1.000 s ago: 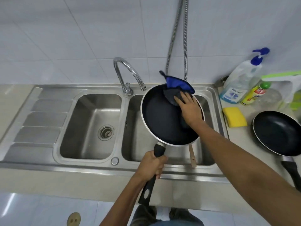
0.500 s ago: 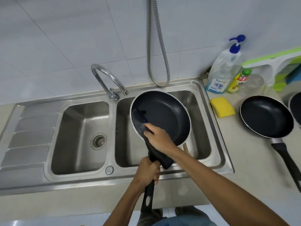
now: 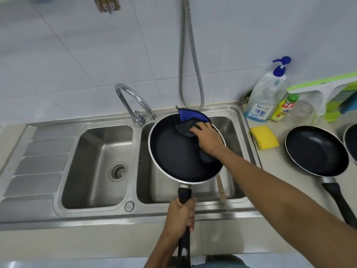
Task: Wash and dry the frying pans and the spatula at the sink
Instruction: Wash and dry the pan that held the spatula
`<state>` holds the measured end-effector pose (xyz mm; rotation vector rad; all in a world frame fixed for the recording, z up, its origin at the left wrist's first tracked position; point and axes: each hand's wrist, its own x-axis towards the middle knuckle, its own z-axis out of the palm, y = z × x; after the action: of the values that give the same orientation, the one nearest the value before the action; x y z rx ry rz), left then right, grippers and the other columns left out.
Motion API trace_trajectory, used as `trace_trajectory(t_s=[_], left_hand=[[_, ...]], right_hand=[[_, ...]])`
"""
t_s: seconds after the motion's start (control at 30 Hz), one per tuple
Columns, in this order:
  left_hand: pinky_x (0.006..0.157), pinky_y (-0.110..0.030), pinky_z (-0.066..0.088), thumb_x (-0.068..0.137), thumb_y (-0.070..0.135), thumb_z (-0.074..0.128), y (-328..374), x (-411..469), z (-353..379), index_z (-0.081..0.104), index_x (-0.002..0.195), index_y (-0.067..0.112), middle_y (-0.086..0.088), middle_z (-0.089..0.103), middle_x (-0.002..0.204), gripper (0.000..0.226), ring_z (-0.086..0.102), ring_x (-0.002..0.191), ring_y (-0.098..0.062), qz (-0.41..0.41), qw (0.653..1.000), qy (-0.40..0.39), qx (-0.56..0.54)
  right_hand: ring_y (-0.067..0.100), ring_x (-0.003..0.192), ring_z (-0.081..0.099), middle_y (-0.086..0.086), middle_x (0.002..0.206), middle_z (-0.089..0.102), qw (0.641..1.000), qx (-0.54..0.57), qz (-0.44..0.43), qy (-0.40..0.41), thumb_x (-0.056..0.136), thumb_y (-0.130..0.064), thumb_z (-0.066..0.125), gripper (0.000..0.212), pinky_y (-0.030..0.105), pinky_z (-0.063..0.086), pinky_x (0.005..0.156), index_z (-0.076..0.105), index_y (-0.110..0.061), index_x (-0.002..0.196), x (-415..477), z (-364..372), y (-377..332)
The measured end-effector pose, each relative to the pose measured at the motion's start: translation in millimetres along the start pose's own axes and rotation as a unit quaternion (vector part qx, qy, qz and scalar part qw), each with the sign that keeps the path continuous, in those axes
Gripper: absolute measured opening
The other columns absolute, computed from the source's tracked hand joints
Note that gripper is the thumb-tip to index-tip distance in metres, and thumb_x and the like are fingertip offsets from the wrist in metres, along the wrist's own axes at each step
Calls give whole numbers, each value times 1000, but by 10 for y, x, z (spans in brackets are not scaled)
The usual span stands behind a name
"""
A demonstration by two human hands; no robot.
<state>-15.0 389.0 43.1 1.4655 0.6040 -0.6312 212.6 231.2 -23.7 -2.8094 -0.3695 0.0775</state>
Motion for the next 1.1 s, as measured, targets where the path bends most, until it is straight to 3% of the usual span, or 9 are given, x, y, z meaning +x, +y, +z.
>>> trace_trajectory(t_s=[0.17,0.3,0.4,0.53,0.6,0.7,0.77,0.93,1.1], left_hand=[[36,-22,32,98,7,56,84,83,-45,42,73,13,-1,37,49,29,32,35,-13,11,1000,-9,-2],[36,-23,33,97,5,54,159,111,44,41,71,14,0,37,49,31,31,36,-12,12,1000,-6,-2],[37,-23,31,95,3,53,170,124,68,40,69,15,0,35,49,32,30,37,-13,7,1000,-5,15],[41,-26,33,90,0,52,132,64,102,42,64,14,-2,36,48,31,31,39,-16,6,999,-30,43],[42,-26,34,90,1,54,123,40,117,44,59,15,-3,36,48,35,32,39,-17,9,998,-36,46],[40,-26,34,91,2,55,132,30,93,47,57,17,-4,33,51,38,31,40,-17,13,999,-32,13],[38,-25,34,95,3,55,154,36,43,45,62,15,-2,33,51,37,31,38,-15,12,999,-25,-17],[33,-24,32,100,8,55,153,65,-105,40,60,15,0,31,46,43,29,32,-12,8,998,-19,-53],[35,-23,33,100,11,56,71,25,-86,43,62,15,-1,35,48,41,31,35,-12,3,999,-37,-22]], right_hand=[[40,105,58,11,120,64,998,-33,46,4,83,-8,57,43,48,53,86,66,-21,122,-480,45,176],[38,112,59,9,125,62,988,93,88,-86,92,-18,50,39,43,49,94,61,-28,128,-839,-64,-63],[29,117,61,-2,130,66,970,180,83,-144,94,-24,46,35,40,47,98,61,-38,123,-1022,-195,-318],[24,102,64,-7,108,73,955,253,56,-145,93,-31,45,27,38,47,94,61,-39,114,-1102,-375,-721],[22,92,65,-7,94,72,956,267,32,-118,93,-43,49,19,41,50,90,59,-34,107,-1079,-421,-847],[10,86,65,-12,87,68,949,294,-8,-113,88,-69,54,37,36,53,81,60,-34,98,-1042,-463,-881],[8,82,63,-12,84,65,956,267,-47,-113,89,-72,51,40,37,54,77,61,-33,96,-1050,-477,-808],[17,99,59,-11,98,61,992,5,-102,-80,93,-72,41,40,36,52,73,62,-39,104,-1038,-479,-151],[28,105,60,2,107,64,996,-78,25,-22,97,-61,46,38,36,50,74,66,-32,112,-855,-618,550]])
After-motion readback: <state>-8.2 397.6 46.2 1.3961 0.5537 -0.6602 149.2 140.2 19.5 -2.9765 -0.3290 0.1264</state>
